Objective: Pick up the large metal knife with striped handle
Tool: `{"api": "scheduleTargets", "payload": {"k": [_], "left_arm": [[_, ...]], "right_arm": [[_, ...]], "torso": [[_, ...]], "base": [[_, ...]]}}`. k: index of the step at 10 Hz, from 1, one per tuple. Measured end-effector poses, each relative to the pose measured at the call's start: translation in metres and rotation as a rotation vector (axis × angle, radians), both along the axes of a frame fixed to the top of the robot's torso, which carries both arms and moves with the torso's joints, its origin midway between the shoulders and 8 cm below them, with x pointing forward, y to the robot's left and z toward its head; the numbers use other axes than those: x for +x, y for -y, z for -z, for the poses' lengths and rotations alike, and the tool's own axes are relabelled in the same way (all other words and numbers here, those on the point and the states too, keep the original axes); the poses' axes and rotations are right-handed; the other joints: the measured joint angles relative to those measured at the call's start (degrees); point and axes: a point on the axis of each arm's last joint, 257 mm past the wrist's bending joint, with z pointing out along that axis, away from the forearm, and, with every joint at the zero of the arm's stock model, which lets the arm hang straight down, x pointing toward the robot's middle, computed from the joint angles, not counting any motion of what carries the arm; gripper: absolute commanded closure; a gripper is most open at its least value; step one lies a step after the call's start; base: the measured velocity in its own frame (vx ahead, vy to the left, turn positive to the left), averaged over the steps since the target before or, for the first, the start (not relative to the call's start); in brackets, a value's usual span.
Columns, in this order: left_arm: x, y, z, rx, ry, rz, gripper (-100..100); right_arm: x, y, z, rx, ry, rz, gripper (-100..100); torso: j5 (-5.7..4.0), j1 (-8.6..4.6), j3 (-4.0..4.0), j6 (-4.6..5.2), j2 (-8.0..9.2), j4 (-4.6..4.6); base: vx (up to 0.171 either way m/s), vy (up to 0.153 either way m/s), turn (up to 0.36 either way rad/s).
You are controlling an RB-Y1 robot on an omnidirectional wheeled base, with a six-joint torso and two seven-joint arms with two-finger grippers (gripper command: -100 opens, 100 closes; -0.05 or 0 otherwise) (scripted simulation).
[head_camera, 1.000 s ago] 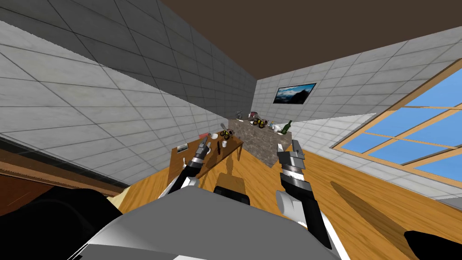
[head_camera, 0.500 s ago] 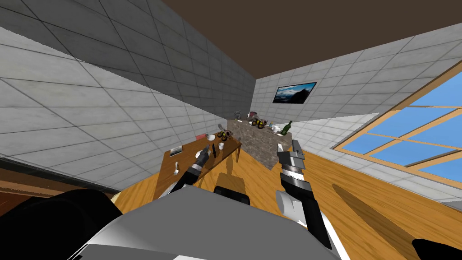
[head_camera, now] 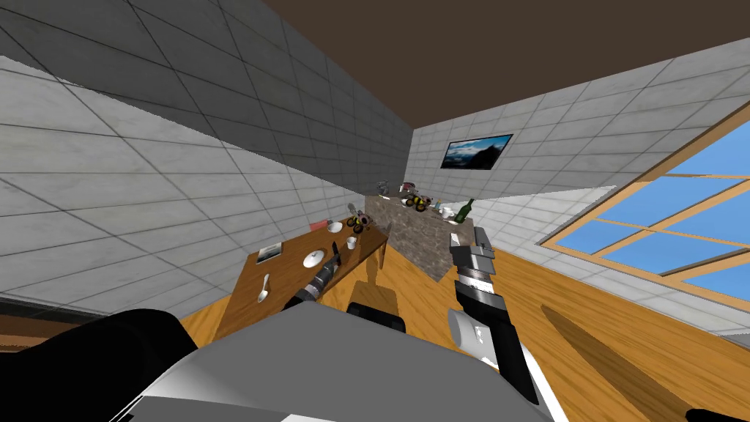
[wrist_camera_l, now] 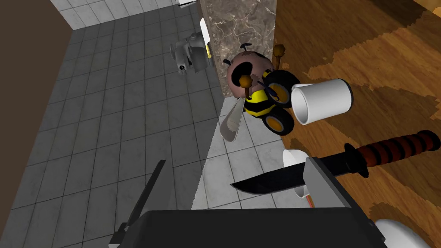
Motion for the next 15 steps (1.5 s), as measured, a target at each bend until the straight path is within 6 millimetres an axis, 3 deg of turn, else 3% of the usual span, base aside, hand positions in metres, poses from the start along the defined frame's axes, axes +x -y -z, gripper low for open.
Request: {"api": "scheduleTargets", "payload": {"k": [1,5,9,11,15], "left_arm": [[-0.019,0.000,0.019,0.010,-0.063,0.008,-100],[-0.048,-0.017,0.062,0.042,-0.198,0.024,-100],[-0.115,-0.049,0.116,0.108,-0.403,0.046,-100],[-0.134,-0.058,0.131,0.132,-0.455,0.053,-100],[-0.191,-0.099,0.156,0.224,-0.595,0.076,-100]], "right_arm": [[0.000,0.000,0.000,0.000,0.000,0.000,0],[0.000,0.000,0.000,0.000,0.000,0.000,0],[0.000,0.000,0.000,0.000,0.000,0.000,0],[0.000,0.000,0.000,0.000,0.000,0.000,0],[0.000,0.000,0.000,0.000,0.000,0.000,0]], "torso": [[-0.02,-0.07,0.00,0.00,0.01,0.00],[0.03,0.19,0.27,0.01,0.47,0.10],[0.00,0.05,0.10,0.02,0.18,0.04],[0.03,0.19,0.22,0.02,0.39,0.09],[0.00,0.08,0.19,0.02,0.34,0.08]], "base": [[0.120,-0.073,0.002],[0.094,-0.054,-0.028],[0.143,-0.079,-0.048],[0.091,-0.057,-0.067],[0.102,-0.064,-0.067]]}}
